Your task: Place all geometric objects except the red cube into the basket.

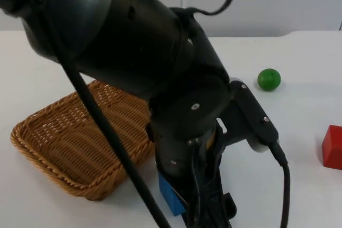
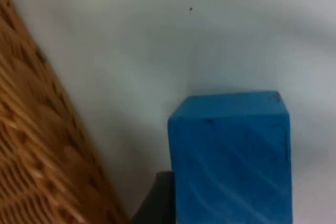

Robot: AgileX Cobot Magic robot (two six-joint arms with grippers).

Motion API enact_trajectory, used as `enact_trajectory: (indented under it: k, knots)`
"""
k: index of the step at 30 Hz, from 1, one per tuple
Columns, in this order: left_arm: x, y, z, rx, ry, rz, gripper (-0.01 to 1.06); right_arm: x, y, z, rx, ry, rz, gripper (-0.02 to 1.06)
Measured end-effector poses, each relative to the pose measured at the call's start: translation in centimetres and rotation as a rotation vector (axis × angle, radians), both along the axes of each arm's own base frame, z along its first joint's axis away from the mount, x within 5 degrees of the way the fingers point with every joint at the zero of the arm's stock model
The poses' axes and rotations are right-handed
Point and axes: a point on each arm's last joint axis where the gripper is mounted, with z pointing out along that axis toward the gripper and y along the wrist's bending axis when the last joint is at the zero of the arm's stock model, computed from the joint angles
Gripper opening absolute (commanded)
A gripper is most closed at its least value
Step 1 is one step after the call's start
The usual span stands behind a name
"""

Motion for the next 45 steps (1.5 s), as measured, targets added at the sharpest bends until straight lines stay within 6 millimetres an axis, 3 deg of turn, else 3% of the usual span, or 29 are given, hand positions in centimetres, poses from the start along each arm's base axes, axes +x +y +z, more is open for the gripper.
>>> enact_trajectory:
  k: [29, 31, 32, 34, 37, 38, 39, 42, 45]
  knots:
    - [0.6, -0.4, -3.3, 0.022, -0.022, 0.02, 0.87, 0.0, 0.0, 0.0, 0.002, -0.004, 0.0, 1.05]
    - [0.6, -0.4, -3.3, 0.022, -0.022, 0.02, 0.76, 0.0, 0.0, 0.0, 0.002, -0.004, 0.0, 1.05]
    - [0.6, -0.4, -3.3, 0.022, -0.023, 0.022, 0.76, 0.0, 0.0, 0.0, 0.002, -0.004, 0.0, 1.05]
    - [0.6, -0.4, -3.3, 0.018, -0.023, 0.037, 0.56, 0.0, 0.0, 0.0, 0.002, -0.004, 0.0, 1.05]
    - [0.6, -0.3, -3.3, 0.027, -0.02, 0.053, 0.12, 0.0, 0.0, 0.0, 0.002, -0.006, 0.0, 1.05]
    - [0.7, -0.2, -3.2, 0.036, -0.02, 0.061, 0.12, 0.1, 0.0, 0.0, 0.002, -0.008, -0.001, 1.05]
    - [0.7, -0.1, -3.1, 0.053, -0.018, 0.067, 0.0, 0.1, 0.0, 0.0, 0.002, -0.008, -0.001, 1.05]
    - [0.6, 0.1, -2.9, 0.09, -0.011, 0.086, 0.0, 0.1, 0.0, 0.0, 0.002, -0.008, -0.001, 1.05]
    - [-0.2, -0.1, -0.7, 0.066, -0.018, 0.1, 0.0, 0.1, 0.0, 0.0, 0.002, -0.008, -0.001, 1.05]
